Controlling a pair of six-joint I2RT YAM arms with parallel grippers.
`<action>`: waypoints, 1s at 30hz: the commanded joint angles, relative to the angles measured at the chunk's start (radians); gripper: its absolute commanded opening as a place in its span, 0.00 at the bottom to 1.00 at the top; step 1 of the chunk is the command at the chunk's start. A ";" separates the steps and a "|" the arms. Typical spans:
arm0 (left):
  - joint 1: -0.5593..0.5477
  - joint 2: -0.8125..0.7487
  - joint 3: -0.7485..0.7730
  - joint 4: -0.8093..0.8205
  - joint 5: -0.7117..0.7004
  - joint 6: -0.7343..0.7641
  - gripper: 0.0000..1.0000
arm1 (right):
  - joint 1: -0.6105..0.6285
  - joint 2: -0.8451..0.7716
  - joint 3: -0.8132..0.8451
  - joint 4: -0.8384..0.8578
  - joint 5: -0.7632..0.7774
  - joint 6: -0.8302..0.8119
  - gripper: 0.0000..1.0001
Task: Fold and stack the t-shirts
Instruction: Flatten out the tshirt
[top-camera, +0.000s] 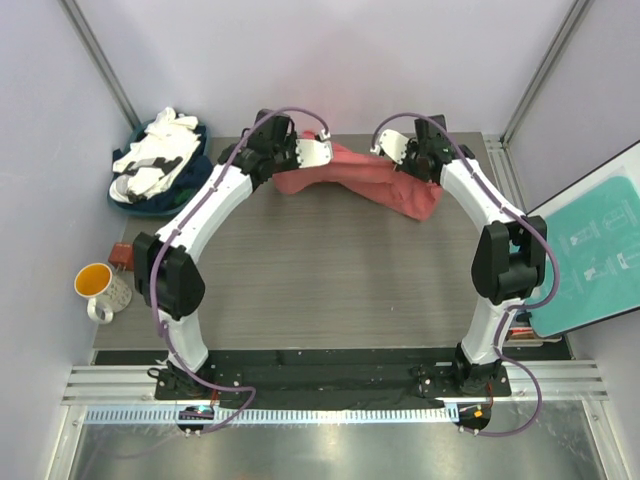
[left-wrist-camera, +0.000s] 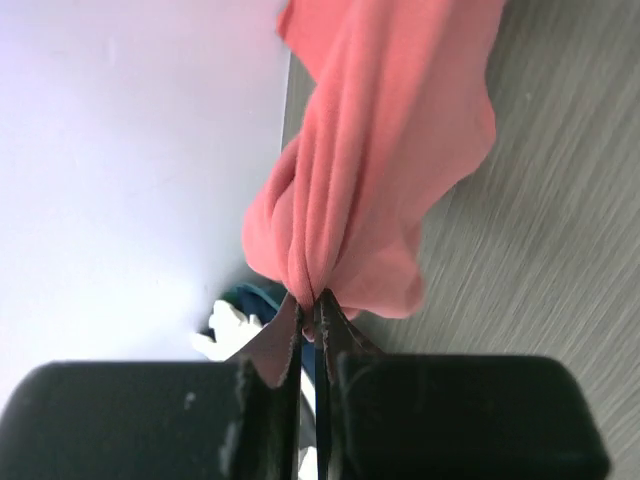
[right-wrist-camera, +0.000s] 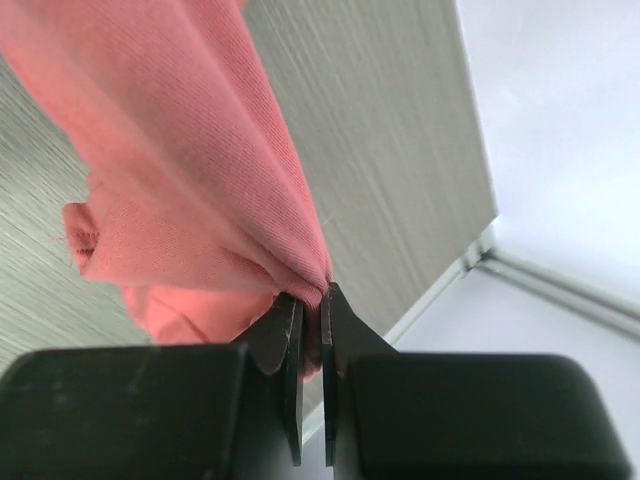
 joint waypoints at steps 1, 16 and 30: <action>0.022 -0.075 -0.097 0.074 -0.090 0.218 0.00 | -0.037 -0.106 -0.014 0.027 0.036 -0.154 0.01; 0.059 -0.166 -0.105 -0.158 0.156 0.344 0.00 | -0.054 -0.198 0.045 -0.329 -0.271 -0.383 0.01; 0.102 -0.166 -0.146 -0.476 0.236 0.495 0.00 | -0.040 -0.008 0.238 -0.826 -0.351 -0.490 0.01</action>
